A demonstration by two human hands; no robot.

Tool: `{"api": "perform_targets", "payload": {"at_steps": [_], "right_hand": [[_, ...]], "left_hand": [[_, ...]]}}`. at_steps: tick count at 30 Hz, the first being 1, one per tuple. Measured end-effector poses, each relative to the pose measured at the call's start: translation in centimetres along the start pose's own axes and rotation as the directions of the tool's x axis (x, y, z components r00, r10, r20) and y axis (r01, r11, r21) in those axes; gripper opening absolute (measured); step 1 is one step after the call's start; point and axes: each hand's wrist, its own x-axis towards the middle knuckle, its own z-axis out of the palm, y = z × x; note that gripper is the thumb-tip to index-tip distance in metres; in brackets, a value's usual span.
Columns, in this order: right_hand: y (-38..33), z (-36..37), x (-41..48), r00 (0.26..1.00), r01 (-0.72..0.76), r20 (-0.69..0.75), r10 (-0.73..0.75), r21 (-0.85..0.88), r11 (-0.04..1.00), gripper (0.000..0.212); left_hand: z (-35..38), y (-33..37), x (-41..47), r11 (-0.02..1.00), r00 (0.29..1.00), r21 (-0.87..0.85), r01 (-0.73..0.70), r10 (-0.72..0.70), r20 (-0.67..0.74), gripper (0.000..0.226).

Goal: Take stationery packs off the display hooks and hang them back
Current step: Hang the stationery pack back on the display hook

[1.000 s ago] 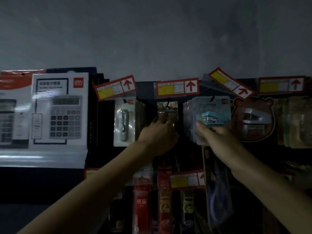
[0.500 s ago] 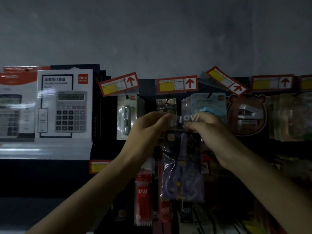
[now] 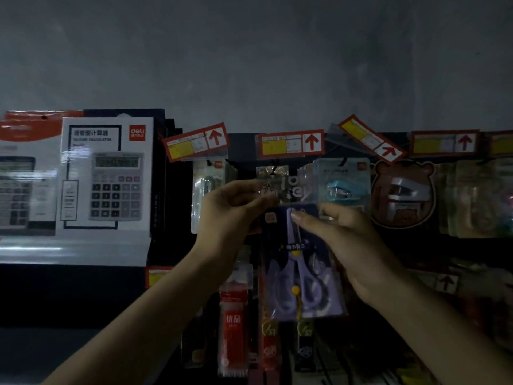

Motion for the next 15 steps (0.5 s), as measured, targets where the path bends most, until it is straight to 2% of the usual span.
{"api": "perform_targets", "payload": {"at_steps": [3,5,6,7,9,10,11,13,15], "right_hand": [[0.3,0.1,0.4,0.998,0.042,-0.053,-0.04,0.03,0.999,0.022],[0.5,0.2,0.8,0.995,0.027,-0.094,-0.022,0.062,0.998,0.029],[0.6,0.1,0.9,0.994,0.03,-0.111,-0.021,0.076,0.997,0.024],[0.5,0.1,0.9,0.992,0.033,-0.124,-0.021,0.088,0.996,0.019],[0.6,0.0,1.1,0.989,0.046,-0.145,-0.032,0.097,0.994,0.015],[0.5,-0.1,1.2,0.988,0.054,-0.151,-0.04,0.093,0.994,0.016],[0.6,-0.2,1.4,0.986,0.058,-0.162,-0.042,0.095,0.994,0.015],[0.8,-0.1,1.9,0.984,0.064,-0.169,-0.048,0.088,0.994,0.014],[0.9,0.0,2.5,0.983,0.073,-0.173,-0.062,0.058,0.996,0.012]], "left_hand": [[0.0,0.0,0.7,1.0,1.0,0.021,0.008,-0.008,0.015,0.018],[-0.3,-0.2,1.4,0.972,0.994,0.21,-0.104,0.111,-0.021,0.016],[-0.6,-0.3,1.9,0.905,0.973,0.372,-0.205,0.23,-0.022,0.018],[-0.8,-0.3,2.6,0.778,0.932,0.548,-0.309,0.361,0.013,0.021],[-1.0,0.1,3.8,0.408,0.816,0.796,-0.447,0.551,0.175,0.037],[-1.0,0.5,4.3,0.25,0.771,0.843,-0.477,0.579,0.264,0.047],[-0.9,0.8,4.8,0.137,0.751,0.864,-0.484,0.572,0.329,0.055],[-0.9,1.4,5.8,-0.011,0.743,0.886,-0.464,0.54,0.396,0.061],[-0.9,1.6,6.3,-0.071,0.744,0.891,-0.448,0.524,0.416,0.058]]}}
